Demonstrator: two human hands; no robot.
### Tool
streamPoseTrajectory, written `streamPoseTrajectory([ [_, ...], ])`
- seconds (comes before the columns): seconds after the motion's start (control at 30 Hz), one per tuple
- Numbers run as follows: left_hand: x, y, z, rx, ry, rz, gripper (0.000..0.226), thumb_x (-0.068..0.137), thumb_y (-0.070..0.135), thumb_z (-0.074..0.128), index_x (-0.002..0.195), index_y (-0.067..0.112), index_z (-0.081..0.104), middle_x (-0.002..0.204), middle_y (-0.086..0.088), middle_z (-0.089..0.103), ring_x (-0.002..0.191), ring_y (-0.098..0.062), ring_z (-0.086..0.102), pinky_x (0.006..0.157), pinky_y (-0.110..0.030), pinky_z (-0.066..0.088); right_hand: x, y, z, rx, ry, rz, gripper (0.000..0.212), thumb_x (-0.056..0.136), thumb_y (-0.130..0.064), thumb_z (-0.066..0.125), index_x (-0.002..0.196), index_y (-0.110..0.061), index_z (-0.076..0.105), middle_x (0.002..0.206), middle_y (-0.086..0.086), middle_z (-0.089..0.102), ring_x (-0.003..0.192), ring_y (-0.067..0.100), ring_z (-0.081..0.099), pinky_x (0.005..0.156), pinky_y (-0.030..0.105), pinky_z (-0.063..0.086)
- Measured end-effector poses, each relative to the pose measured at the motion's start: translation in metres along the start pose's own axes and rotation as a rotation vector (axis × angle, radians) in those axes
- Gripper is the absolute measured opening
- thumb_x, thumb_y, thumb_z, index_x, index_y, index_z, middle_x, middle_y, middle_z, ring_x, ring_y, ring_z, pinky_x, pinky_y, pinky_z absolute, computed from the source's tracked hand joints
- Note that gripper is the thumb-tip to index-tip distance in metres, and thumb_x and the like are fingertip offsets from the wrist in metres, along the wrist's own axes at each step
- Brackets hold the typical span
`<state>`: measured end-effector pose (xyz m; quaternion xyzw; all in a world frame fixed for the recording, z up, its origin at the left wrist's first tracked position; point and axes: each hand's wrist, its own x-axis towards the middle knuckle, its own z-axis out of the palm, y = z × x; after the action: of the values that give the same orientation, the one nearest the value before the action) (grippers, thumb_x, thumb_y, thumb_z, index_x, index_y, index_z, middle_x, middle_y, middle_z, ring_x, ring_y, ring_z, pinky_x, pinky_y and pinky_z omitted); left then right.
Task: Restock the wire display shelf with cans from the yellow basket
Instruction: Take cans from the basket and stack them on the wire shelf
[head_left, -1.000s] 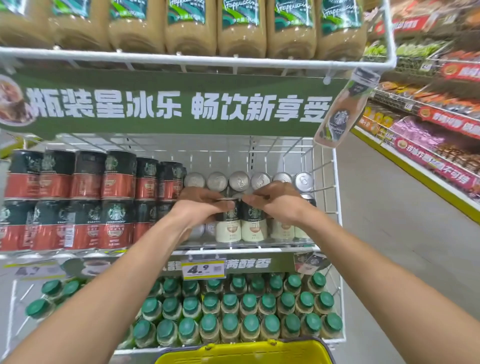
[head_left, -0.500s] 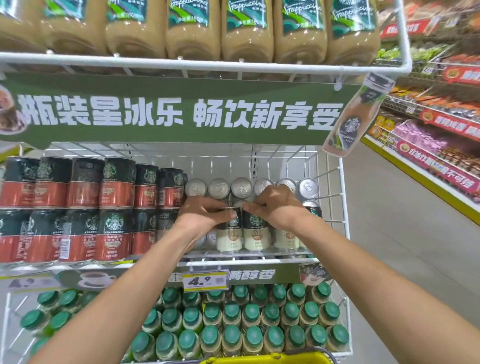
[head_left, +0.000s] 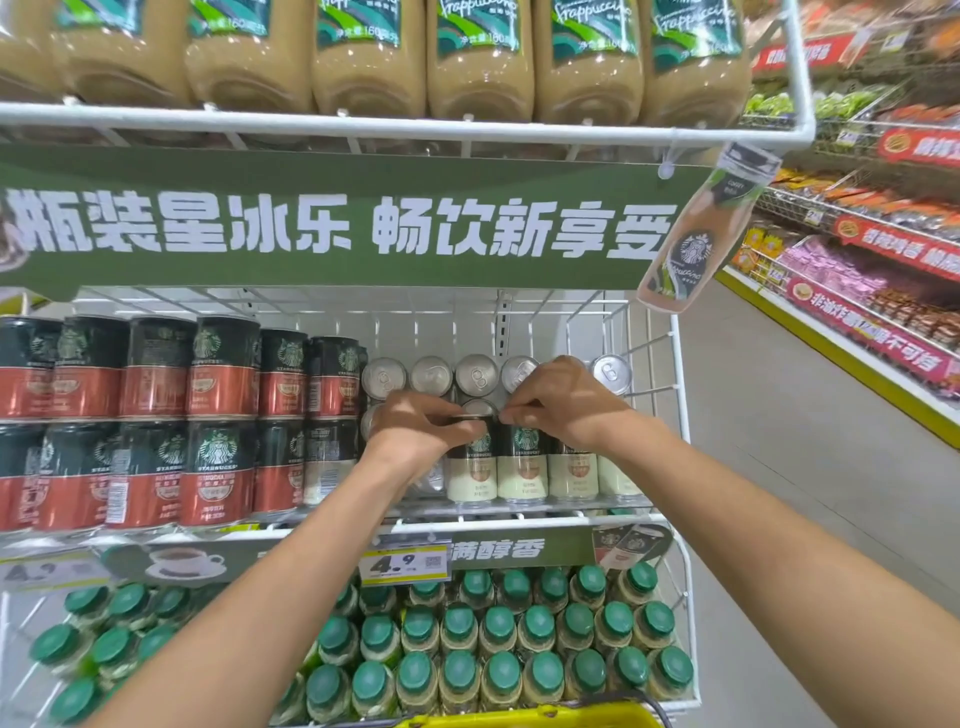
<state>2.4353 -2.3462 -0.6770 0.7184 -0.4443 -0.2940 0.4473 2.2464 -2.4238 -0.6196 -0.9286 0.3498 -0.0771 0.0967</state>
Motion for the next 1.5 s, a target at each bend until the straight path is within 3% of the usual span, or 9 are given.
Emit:
streamPoseTrajectory([
  [0.13, -0.008, 0.004, 0.003, -0.002, 0.019, 0.011, 0.028, 0.070, 0.036, 0.095, 0.093, 0.029, 0.080, 0.082, 0.019, 0.076, 0.074, 0.002, 0.073, 0.063, -0.005, 0.054, -0.004, -0.002, 0.004, 0.023, 0.020, 0.051, 0.024, 0.100, -0.032, 0.065, 0.111, -0.019, 0.081, 0.107, 0.000, 0.078, 0.106, 0.023, 0.064, 0.105, 0.036, 0.045],
  [0.3, -0.020, 0.005, 0.005, 0.058, 0.017, 0.043, 0.038, 0.083, 0.037, 0.085, 0.116, 0.019, 0.074, 0.106, 0.003, 0.078, 0.095, -0.015, 0.074, 0.094, -0.032, 0.060, -0.012, -0.006, 0.014, 0.065, 0.057, 0.117, 0.026, 0.102, -0.034, 0.061, 0.114, -0.017, 0.077, 0.111, 0.006, 0.074, 0.100, 0.023, 0.065, 0.099, 0.036, 0.052],
  [0.4, -0.032, 0.010, 0.000, 0.208, -0.016, 0.108, 0.037, 0.094, 0.044, 0.071, 0.123, 0.021, 0.069, 0.107, 0.000, 0.075, 0.093, -0.017, 0.071, 0.088, -0.031, 0.058, -0.020, -0.008, 0.018, 0.022, 0.084, 0.098, 0.032, 0.104, -0.041, 0.056, 0.116, -0.019, 0.074, 0.115, 0.003, 0.074, 0.097, 0.021, 0.068, 0.089, 0.030, 0.054],
  [0.5, -0.045, 0.017, -0.016, 0.481, -0.076, 0.177, 0.028, 0.101, 0.050, 0.057, 0.093, 0.024, 0.063, 0.069, 0.003, 0.064, 0.053, -0.015, 0.060, 0.052, -0.023, 0.045, -0.031, -0.011, 0.021, -0.037, 0.109, 0.078, 0.038, 0.106, -0.048, 0.047, 0.125, -0.022, 0.068, 0.126, 0.003, 0.069, 0.107, 0.022, 0.066, 0.096, 0.036, 0.055],
  [0.6, -0.061, 0.024, -0.035, 0.761, -0.137, 0.275, 0.052, 0.104, 0.053, 0.046, 0.068, 0.017, 0.050, 0.056, 0.005, 0.046, 0.044, -0.011, 0.042, 0.046, -0.022, 0.032, -0.045, -0.017, 0.018, -0.098, 0.077, 0.096, 0.049, 0.104, -0.058, 0.039, 0.133, -0.025, 0.061, 0.131, 0.006, 0.064, 0.109, 0.024, 0.065, 0.100, 0.042, 0.054],
  [0.77, -0.100, 0.019, -0.051, 1.035, -0.227, 0.426, 0.053, 0.101, 0.067, 0.025, 0.087, 0.024, 0.052, 0.089, 0.002, 0.060, 0.081, -0.015, 0.059, 0.075, -0.034, 0.053, -0.082, -0.028, 0.024, -0.207, 0.088, 0.133, 0.079, 0.099, -0.072, 0.019, 0.149, -0.017, 0.047, 0.134, 0.015, 0.063, 0.122, 0.034, 0.061, 0.106, 0.050, 0.048],
  [0.9, -0.136, -0.002, -0.048, 1.016, -0.220, 0.473, 0.093, 0.091, 0.079, 0.014, 0.145, 0.012, 0.051, 0.151, -0.011, 0.054, 0.138, -0.031, 0.051, 0.112, -0.052, 0.044, -0.122, -0.037, 0.049, -0.172, 0.119, 0.164, 0.083, 0.097, -0.075, 0.018, 0.160, -0.023, 0.028, 0.162, 0.019, 0.037, 0.150, 0.038, 0.032, 0.122, 0.053, 0.030],
  [1.13, -0.189, -0.051, -0.019, 1.056, -0.210, 0.475, 0.084, 0.097, 0.073, 0.024, 0.161, 0.019, 0.029, 0.173, -0.014, 0.010, 0.160, -0.032, 0.009, 0.129, -0.049, 0.016, -0.190, -0.050, 0.102, -0.172, 0.096, 0.196, 0.082, 0.099, -0.073, 0.025, 0.164, -0.024, 0.018, 0.173, 0.008, 0.004, 0.159, 0.032, 0.002, 0.128, 0.053, 0.013],
  [1.5, -0.224, -0.125, 0.004, 1.019, -0.310, 0.395, 0.079, 0.102, 0.066, 0.030, 0.162, 0.015, 0.028, 0.169, -0.016, 0.024, 0.157, -0.032, 0.020, 0.127, -0.044, 0.020, -0.237, -0.040, 0.188, -0.116, -0.015, 0.193, 0.086, 0.095, -0.077, 0.020, 0.165, -0.028, 0.014, 0.173, 0.008, 0.011, 0.159, 0.030, 0.008, 0.128, 0.048, 0.016],
])
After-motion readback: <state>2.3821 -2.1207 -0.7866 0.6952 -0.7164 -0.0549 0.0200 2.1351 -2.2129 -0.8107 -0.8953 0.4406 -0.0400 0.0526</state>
